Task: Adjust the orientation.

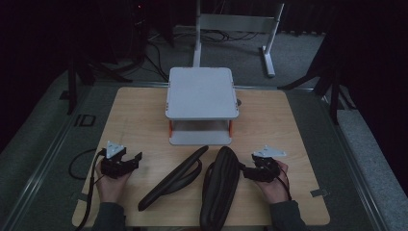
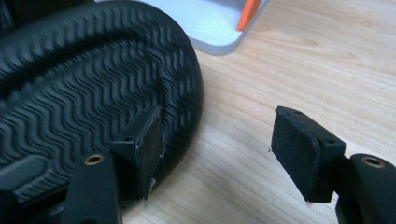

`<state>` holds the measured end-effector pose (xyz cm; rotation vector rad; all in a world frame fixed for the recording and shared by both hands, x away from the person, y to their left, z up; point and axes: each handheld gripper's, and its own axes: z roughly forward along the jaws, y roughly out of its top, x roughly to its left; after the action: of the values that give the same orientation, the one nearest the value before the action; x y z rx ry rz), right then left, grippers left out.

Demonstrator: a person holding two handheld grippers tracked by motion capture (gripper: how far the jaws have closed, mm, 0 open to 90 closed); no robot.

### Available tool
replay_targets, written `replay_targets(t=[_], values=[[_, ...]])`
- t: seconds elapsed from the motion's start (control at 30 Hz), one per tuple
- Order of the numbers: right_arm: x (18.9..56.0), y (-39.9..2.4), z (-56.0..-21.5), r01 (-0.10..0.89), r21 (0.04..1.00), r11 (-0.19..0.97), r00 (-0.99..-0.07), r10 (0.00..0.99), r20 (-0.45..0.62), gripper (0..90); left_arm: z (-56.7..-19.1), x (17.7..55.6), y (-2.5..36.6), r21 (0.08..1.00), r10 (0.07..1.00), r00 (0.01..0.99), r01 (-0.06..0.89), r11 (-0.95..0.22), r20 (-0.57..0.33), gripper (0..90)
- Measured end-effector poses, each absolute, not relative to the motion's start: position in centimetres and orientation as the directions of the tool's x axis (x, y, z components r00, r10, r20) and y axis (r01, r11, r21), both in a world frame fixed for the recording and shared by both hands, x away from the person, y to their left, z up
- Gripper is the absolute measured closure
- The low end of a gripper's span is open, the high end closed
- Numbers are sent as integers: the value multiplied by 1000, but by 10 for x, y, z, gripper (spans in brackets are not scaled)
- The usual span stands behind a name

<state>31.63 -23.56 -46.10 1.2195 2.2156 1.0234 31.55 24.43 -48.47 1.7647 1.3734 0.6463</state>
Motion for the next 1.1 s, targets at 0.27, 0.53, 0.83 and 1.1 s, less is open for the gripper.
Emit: replay_targets(t=[0.27, 0.53, 0.83, 1.1], values=[[309, -213, -441, 493, 785, 375, -598, 801, -7, 294, -485, 319, 245, 833, 959, 276, 543, -106, -58, 323], [299, -179, -423, 420, 796, 436, -669, 741, -52, 249, -486, 318, 244, 830, 959, 278, 547, -105, -62, 323], [306, -136, -433, 418, 749, 515, -686, 719, -112, 127, -488, 316, 242, 826, 956, 286, 553, -113, -60, 323], [306, -153, -432, 483, 741, 467, -680, 733, -18, 159, -488, 316, 240, 825, 956, 288, 553, -117, -57, 323]])
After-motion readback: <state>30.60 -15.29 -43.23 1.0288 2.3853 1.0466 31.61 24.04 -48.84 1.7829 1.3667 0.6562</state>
